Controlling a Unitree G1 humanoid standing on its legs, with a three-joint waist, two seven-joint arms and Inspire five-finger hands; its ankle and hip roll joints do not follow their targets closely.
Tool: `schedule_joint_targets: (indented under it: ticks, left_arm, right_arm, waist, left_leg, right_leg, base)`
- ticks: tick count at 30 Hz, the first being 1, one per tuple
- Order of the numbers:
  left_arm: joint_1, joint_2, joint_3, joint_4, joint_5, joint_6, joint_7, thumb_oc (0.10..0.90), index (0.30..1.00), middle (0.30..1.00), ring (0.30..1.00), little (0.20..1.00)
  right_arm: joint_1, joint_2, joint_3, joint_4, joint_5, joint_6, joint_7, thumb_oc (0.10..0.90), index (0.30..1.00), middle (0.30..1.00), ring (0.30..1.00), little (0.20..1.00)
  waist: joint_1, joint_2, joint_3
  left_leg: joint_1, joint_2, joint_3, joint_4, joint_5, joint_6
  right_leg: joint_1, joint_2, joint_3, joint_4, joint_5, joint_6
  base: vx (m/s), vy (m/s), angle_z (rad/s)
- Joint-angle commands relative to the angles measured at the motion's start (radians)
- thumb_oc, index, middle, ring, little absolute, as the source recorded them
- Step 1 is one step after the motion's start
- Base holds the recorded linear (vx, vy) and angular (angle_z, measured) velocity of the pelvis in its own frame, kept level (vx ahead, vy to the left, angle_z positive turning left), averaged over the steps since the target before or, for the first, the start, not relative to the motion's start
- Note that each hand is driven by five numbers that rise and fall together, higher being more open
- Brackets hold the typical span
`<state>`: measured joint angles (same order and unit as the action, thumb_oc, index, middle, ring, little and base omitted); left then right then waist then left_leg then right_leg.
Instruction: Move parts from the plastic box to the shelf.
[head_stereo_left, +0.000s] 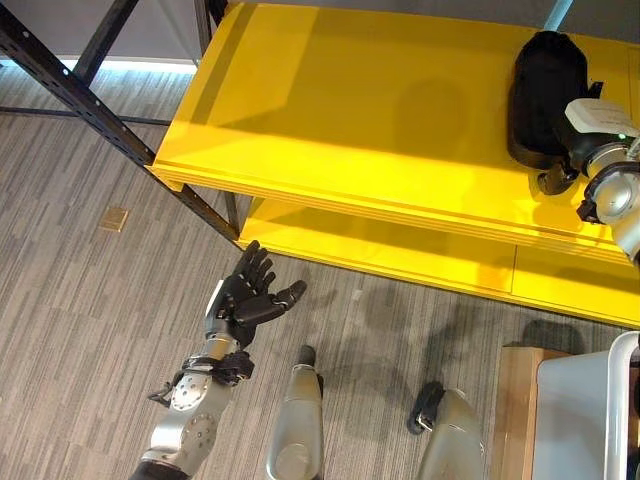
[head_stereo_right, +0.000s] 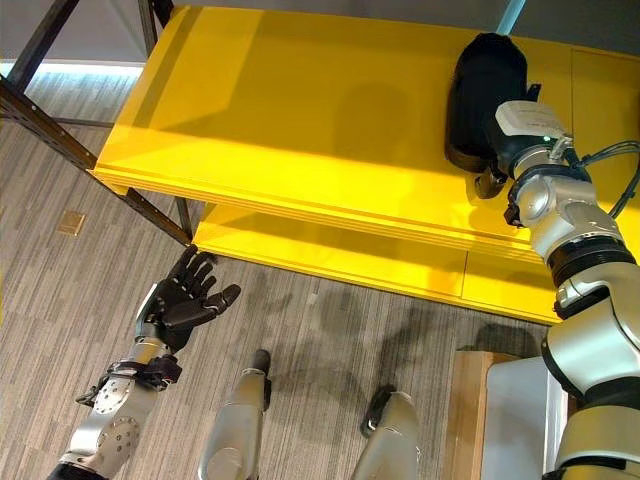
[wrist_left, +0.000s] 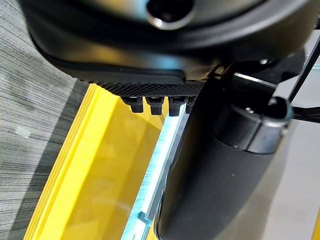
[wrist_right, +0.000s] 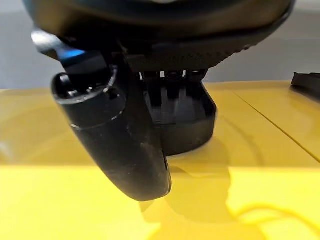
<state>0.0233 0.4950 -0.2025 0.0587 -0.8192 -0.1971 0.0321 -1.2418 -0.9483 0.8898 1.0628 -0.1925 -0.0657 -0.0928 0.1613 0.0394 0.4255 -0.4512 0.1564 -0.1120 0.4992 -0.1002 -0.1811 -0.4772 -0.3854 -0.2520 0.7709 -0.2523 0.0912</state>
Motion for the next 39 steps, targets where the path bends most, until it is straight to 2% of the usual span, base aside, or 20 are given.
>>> schedule_joint_targets:
  ticks: [1, 18, 39]
  left_arm:
    - [-0.024, 0.047, 0.032, -0.096, -0.010, -0.106, -0.025, 0.900, 1.000, 1.000, 1.000, 1.000]
    - [-0.022, 0.048, 0.053, -0.075, -0.016, -0.098, -0.029, 0.900, 1.000, 1.000, 1.000, 1.000]
    - [-0.032, 0.043, 0.059, -0.057, -0.014, -0.090, -0.028, 0.900, 1.000, 1.000, 1.000, 1.000]
  right_arm:
    - [-0.161, -0.028, -0.007, -0.031, 0.036, -0.009, -0.024, 0.900, 1.000, 1.000, 1.000, 1.000]
    - [-0.128, -0.112, -0.017, -0.193, 0.060, -0.013, 0.008, 0.900, 1.000, 1.000, 1.000, 1.000]
    - [-0.060, -0.090, -0.056, -0.213, 0.066, -0.011, 0.023, 0.900, 1.000, 1.000, 1.000, 1.000]
  waist:
    - [-0.013, -0.014, -0.034]
    - [-0.034, -0.041, -0.041]
    - [-0.049, -0.042, -0.030]
  left_leg:
    - [-0.017, 0.066, 0.020, 0.002, 0.016, 0.024]
    - [-0.003, 0.076, 0.023, 0.025, -0.005, 0.021]
    - [-0.006, 0.092, 0.030, 0.033, -0.003, 0.016]
  right_leg:
    - [0.088, 0.010, 0.041, -0.032, -0.025, 0.016]
    - [0.105, 0.012, 0.047, -0.033, -0.026, 0.016]
    - [0.084, 0.027, 0.067, -0.025, -0.026, 0.012]
  base:
    - [0.00, 0.000, 0.00]
    - [0.00, 0.000, 0.00]
    - [-0.01, -0.002, -0.04]
